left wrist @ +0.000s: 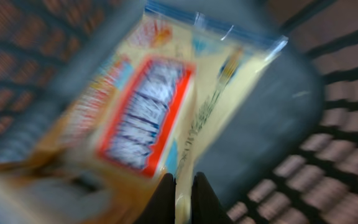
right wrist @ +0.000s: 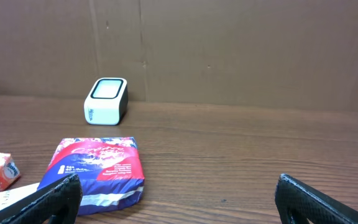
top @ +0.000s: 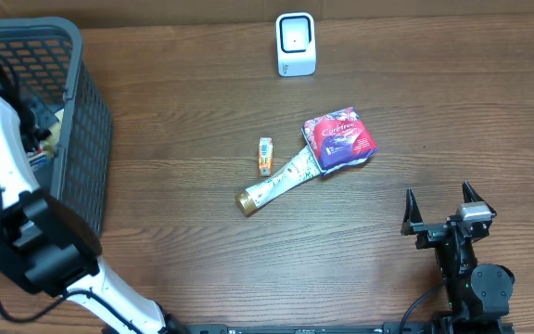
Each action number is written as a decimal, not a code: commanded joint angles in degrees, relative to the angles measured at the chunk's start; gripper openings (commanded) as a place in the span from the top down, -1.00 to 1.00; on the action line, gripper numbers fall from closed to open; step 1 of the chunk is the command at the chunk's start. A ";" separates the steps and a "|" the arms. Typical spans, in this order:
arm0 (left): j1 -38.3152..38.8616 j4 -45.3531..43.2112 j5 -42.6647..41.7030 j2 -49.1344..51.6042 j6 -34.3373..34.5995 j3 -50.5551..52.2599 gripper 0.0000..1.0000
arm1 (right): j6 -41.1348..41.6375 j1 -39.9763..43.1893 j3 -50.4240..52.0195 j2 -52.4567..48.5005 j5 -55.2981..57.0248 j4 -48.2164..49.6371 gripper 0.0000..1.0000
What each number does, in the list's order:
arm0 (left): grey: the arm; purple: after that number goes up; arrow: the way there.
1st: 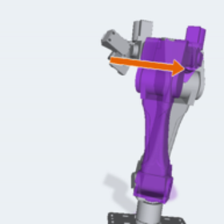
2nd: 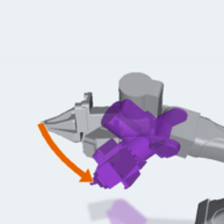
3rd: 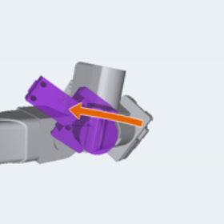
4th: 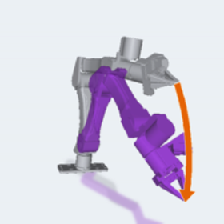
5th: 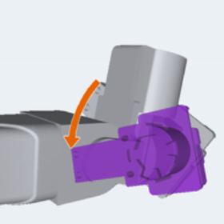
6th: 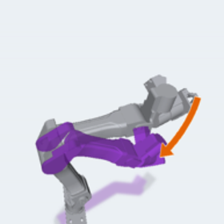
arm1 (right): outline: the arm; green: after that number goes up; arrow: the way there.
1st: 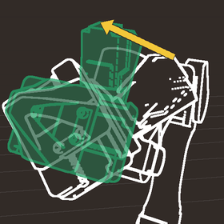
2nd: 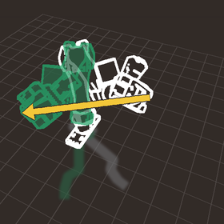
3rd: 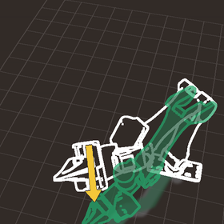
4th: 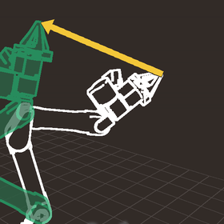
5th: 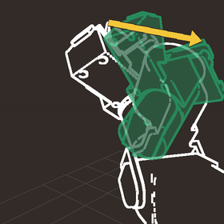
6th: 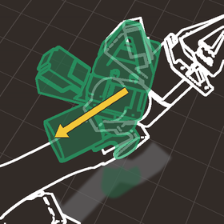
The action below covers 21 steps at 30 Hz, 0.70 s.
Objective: Scan the item barcode
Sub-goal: 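Grasp the yellow snack bag in the basket with the left gripper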
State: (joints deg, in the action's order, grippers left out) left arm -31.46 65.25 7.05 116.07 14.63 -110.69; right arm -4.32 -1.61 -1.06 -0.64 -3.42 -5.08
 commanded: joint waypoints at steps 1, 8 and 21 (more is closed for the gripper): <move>0.11 1.44 -4.31 -8.46 1.73 -6.71 0.92 | -0.02 -0.31 0.57 0.37 0.37 0.44 -1.00; 0.11 1.09 -5.14 -19.65 2.10 -7.43 0.92 | -0.02 -0.31 0.57 0.37 0.39 0.44 -1.00; 0.00 0.39 -1.53 -7.89 0.57 -1.03 -0.99 | -0.04 -0.31 0.57 0.37 0.37 0.44 -1.00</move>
State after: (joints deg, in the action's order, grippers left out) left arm -31.48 65.65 5.61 102.83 16.47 -112.97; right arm -4.29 -1.61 -1.06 -0.64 -3.42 -5.08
